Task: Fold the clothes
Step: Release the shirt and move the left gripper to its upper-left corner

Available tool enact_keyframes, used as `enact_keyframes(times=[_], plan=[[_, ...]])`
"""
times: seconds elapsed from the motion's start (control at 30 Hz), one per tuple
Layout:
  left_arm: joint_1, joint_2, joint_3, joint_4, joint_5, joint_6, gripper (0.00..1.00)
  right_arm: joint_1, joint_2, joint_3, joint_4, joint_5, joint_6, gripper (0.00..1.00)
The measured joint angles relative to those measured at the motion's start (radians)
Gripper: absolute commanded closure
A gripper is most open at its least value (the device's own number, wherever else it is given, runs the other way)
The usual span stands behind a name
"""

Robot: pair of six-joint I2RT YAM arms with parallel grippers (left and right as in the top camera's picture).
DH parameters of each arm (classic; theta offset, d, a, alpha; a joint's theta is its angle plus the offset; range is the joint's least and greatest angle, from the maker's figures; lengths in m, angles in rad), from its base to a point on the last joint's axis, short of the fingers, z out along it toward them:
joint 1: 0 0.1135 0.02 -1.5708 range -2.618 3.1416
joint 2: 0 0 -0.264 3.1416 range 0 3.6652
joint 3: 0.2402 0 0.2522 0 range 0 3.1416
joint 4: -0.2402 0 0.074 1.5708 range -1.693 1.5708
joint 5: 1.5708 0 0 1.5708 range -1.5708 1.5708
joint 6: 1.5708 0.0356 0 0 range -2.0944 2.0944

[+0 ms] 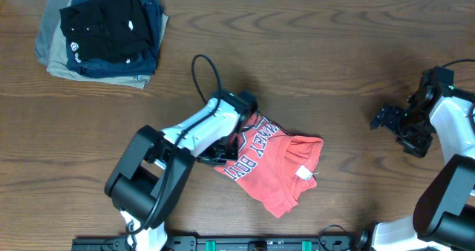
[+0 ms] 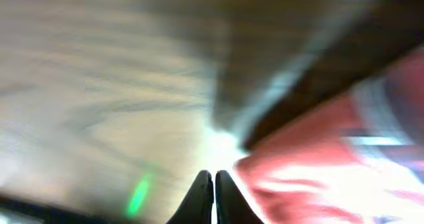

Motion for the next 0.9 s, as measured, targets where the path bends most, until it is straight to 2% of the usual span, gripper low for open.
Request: enact_keyframes(times=[0.23, 0.4, 0.5, 0.67, 0.9], plan=[[0.020, -0.078, 0.034, -0.052, -0.041, -0.037, 0.94, 0.000, 0.000, 0.000, 0.000, 0.000, 0.000, 0.01], [-0.001, -0.230, 0.069, 0.101, -0.038, -0.039, 0.94, 0.000, 0.000, 0.000, 0.000, 0.000, 0.000, 0.01], [-0.024, -0.280, 0.079, 0.226, 0.020, -0.001, 0.94, 0.000, 0.000, 0.000, 0.000, 0.000, 0.000, 0.01], [-0.065, -0.254, 0.080, 0.341, 0.113, 0.039, 0.94, 0.000, 0.000, 0.000, 0.000, 0.000, 0.000, 0.01], [-0.085, -0.110, 0.080, 0.434, 0.152, 0.070, 0.94, 0.000, 0.000, 0.000, 0.000, 0.000, 0.000, 0.01]])
